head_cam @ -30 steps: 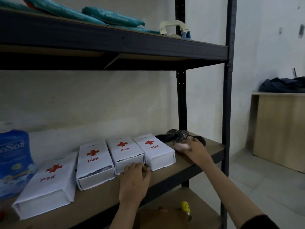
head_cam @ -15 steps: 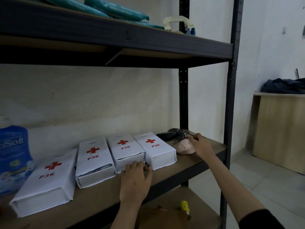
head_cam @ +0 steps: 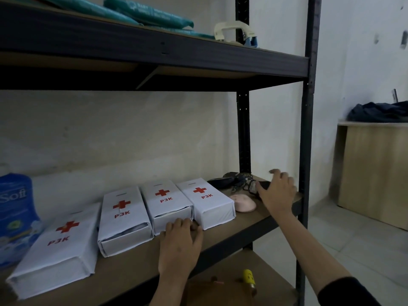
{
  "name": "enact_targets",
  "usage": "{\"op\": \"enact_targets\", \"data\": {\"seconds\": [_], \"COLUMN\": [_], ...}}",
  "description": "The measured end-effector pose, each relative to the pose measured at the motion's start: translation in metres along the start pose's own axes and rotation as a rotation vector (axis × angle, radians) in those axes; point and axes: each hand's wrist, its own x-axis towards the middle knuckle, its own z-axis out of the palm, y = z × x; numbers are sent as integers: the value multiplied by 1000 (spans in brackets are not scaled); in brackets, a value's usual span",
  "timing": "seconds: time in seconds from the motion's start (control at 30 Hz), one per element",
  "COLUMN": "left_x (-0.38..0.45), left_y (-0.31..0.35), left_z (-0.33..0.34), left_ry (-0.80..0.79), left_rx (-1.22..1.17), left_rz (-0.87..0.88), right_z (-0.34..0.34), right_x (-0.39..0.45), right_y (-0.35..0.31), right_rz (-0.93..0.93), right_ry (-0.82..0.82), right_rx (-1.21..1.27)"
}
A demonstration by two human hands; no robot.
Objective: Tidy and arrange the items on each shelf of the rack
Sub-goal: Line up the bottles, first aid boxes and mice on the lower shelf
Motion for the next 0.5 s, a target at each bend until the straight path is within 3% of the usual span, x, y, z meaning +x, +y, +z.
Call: {"op": "enact_targets", "data": {"seconds": [0.1, 0.17, 0.27, 0.37, 0.5], "left_x": [0, 0, 1, 1, 0], "left_y": [1, 1, 3, 4, 5], "left_z": [-1, -1, -2, -4, -8], "left_ry": [2, -5, -19, -41, -57], "left_rx": [0, 0, 14, 22, 19], "left_rz": [2, -4, -18, -23, -25], "right_z": [6, 11, 10, 9, 8], "right_x": [12, 13, 12, 20, 30], "right_y": [17, 27, 36, 45, 62], "right_rz": [250, 156, -24, -172, -266], "right_ry": [-292, -391, -305, -201, -438], "right_rx": [-102, -47, 128, -13, 73]}}
